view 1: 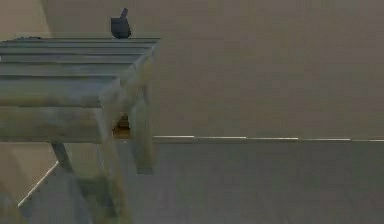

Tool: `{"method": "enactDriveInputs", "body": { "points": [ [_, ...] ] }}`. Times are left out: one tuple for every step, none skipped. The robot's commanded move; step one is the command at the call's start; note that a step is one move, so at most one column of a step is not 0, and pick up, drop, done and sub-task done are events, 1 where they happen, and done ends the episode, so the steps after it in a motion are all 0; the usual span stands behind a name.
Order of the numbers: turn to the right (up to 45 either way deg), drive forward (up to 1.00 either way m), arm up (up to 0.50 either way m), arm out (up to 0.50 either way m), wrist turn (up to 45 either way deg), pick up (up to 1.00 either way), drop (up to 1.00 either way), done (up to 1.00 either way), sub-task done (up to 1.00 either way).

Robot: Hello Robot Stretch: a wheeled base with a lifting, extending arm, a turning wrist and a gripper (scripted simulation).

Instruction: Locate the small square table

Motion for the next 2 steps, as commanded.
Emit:
{"method": "enactDriveInputs", "body": {
  "points": [
    [-33.0,0.0,0.0,0.0,0.0,0.0,0.0,0.0,0.0],
    [0.0,0.0,0.0,0.0,0.0,0.0,0.0,1.0,0.0]
  ]
}}
